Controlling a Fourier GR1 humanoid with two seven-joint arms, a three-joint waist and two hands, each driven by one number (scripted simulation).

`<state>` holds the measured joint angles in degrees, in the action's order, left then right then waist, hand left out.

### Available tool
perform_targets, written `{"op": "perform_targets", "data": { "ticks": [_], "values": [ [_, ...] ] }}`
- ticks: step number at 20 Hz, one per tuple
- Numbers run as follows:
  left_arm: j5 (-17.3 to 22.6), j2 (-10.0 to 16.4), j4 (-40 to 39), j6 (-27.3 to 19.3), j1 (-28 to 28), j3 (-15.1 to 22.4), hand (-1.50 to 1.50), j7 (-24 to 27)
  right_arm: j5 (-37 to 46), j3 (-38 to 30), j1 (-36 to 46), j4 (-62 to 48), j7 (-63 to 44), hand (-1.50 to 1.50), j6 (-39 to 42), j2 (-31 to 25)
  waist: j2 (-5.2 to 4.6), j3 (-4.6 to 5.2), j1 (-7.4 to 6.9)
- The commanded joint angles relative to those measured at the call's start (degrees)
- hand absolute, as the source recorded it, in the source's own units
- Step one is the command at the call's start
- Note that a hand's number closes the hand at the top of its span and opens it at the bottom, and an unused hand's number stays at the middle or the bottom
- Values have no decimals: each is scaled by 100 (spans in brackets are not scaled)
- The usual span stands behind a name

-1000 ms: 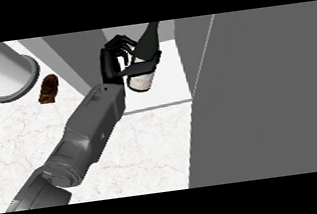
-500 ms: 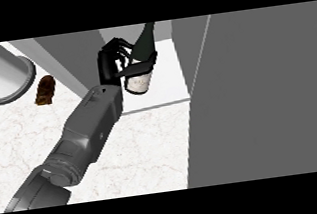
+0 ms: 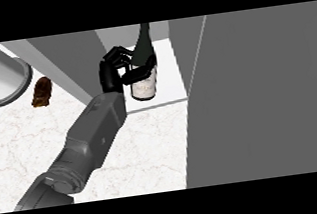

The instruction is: Pick up the wine, place it into the cabinet and close the cabinet

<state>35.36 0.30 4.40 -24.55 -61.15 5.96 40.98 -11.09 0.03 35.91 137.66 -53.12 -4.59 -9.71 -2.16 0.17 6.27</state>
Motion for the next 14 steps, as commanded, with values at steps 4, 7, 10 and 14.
{"op": "perform_targets", "data": {
  "ticks": [4,7,10,14],
  "values": [
    [213,-29,35,537,274,-144,150,-29,-63,19,261,-114,-7,-150,-82,68,-8,8,55],
    [300,-29,93,619,680,-160,150,436,-178,26,150,215,-230,-150,-54,-5,17,10,184],
    [402,-30,71,688,737,-126,150,256,-78,193,42,188,-60,-150,-55,141,10,10,266],
    [464,-30,100,887,983,-35,150,363,-318,32,97,131,-63,-150,55,76,2,11,360]
  ]
}}
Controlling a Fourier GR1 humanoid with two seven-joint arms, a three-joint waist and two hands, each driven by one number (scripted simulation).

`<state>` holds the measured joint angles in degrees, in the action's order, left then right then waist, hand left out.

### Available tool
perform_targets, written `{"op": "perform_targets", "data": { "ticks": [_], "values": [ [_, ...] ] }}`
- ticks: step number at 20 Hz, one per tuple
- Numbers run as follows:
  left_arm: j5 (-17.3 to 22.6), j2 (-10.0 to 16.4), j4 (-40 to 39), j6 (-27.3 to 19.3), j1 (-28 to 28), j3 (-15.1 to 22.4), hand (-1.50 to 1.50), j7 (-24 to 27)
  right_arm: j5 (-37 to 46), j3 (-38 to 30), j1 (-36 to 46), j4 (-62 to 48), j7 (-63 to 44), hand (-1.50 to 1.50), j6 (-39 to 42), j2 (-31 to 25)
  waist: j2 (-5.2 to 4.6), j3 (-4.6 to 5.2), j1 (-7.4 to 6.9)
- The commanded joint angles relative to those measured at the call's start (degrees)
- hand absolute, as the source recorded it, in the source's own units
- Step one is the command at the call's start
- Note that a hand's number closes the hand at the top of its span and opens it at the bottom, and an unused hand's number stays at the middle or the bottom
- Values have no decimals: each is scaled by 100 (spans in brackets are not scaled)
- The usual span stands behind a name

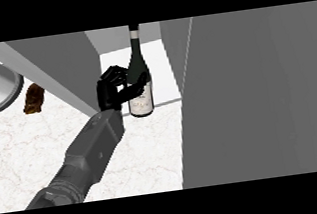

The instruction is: Pick up the wine, place it into the cabinet and close the cabinet

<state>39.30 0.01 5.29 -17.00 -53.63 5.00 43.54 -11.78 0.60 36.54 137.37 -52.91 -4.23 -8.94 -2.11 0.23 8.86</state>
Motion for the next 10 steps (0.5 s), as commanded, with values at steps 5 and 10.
{"op": "perform_targets", "data": {
  "ticks": [5,10],
  "values": [
    [172,-1,58,92,450,181,150,161,-354,-131,-48,2,95,-150,49,86,-18,2,145],
    [242,-1,124,-218,274,309,150,15,-278,4,-51,-25,53,-150,55,106,-14,9,186]
  ]
}}
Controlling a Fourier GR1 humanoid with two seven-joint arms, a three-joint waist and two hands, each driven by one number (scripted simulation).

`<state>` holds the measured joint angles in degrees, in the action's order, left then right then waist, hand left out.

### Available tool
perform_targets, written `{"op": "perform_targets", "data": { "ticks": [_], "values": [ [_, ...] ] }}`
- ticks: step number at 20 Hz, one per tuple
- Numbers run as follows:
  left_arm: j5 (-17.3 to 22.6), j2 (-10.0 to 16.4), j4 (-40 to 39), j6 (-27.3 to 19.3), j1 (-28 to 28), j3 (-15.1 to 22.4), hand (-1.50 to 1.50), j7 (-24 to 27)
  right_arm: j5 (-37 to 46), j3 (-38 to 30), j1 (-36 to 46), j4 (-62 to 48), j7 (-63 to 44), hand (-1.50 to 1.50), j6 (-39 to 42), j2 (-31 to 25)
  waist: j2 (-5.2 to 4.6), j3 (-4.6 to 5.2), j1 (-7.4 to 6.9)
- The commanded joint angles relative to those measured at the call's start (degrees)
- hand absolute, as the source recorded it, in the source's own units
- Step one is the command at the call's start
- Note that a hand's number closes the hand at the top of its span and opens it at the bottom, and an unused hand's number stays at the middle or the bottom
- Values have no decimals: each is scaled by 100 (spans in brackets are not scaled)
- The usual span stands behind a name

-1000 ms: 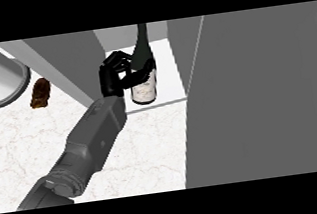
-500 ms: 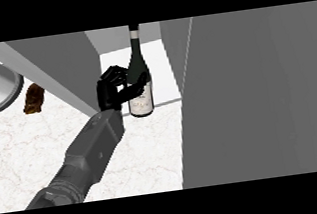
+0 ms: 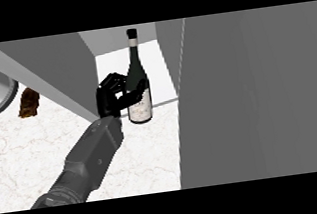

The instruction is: Pick up the wine, place it into the cabinet and close the cabinet

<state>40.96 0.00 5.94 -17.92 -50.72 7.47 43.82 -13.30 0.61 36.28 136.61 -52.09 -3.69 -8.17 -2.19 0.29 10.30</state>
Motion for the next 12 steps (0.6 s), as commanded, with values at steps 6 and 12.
{"op": "perform_targets", "data": {
  "ticks": [6,12],
  "values": [
    [165,0,182,-200,51,236,150,40,-210,-112,-10,-12,27,-150,40,5,-4,1,29],
    [349,0,263,-541,-343,273,150,-153,-175,-124,-27,54,6,-150,103,-63,-9,0,44]
  ]
}}
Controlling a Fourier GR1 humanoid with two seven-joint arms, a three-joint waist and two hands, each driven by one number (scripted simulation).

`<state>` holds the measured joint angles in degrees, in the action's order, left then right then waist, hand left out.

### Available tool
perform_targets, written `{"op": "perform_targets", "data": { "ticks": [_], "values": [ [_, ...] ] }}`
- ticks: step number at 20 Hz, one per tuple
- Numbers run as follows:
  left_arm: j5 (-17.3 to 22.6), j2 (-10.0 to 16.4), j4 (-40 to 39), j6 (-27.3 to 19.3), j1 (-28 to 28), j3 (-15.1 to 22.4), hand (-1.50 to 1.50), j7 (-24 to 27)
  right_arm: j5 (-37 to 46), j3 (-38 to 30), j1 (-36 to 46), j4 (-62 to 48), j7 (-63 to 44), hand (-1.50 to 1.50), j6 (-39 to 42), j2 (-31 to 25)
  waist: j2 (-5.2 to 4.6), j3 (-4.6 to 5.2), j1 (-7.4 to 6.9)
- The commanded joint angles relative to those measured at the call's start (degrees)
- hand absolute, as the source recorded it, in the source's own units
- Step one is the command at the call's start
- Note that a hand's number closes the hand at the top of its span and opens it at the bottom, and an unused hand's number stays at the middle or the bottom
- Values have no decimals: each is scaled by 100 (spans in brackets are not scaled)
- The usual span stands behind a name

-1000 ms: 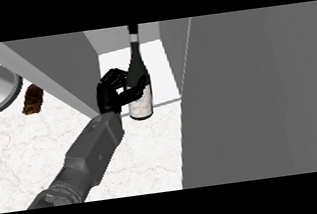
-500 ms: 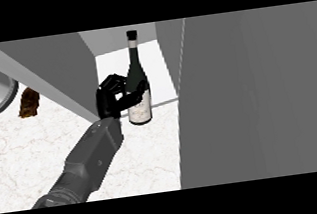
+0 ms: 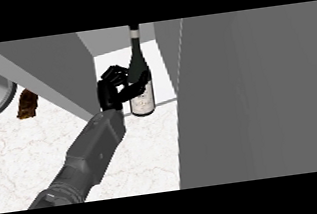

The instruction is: Pick up the wine, place it into the cabinet and close the cabinet

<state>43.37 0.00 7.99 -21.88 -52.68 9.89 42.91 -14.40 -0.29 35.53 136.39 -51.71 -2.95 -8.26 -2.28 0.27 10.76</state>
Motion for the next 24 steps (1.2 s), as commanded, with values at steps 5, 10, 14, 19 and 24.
{"op": "perform_targets", "data": {
  "ticks": [5,10,14,19,24],
  "values": [
    [203,0,90,-432,-525,64,150,-138,-97,-92,-264,77,210,-150,87,58,-31,-15,-15],
    [187,0,-26,-590,-780,214,150,-410,-93,-113,-151,-66,305,-150,87,73,-25,-14,-97],
    [271,0,-169,-581,-949,49,150,-478,-186,-266,-349,167,142,-150,179,-110,-37,-19,-125],
    [343,0,-285,-630,-1306,-29,150,-853,-134,-190,-393,122,269,-150,204,-35,-72,-20,-145],
    [344,71,-424,-458,-1350,-76,150,-996,-179,-408,-249,64,247,-150,189,-120,-79,-17,-248]
  ]
}}
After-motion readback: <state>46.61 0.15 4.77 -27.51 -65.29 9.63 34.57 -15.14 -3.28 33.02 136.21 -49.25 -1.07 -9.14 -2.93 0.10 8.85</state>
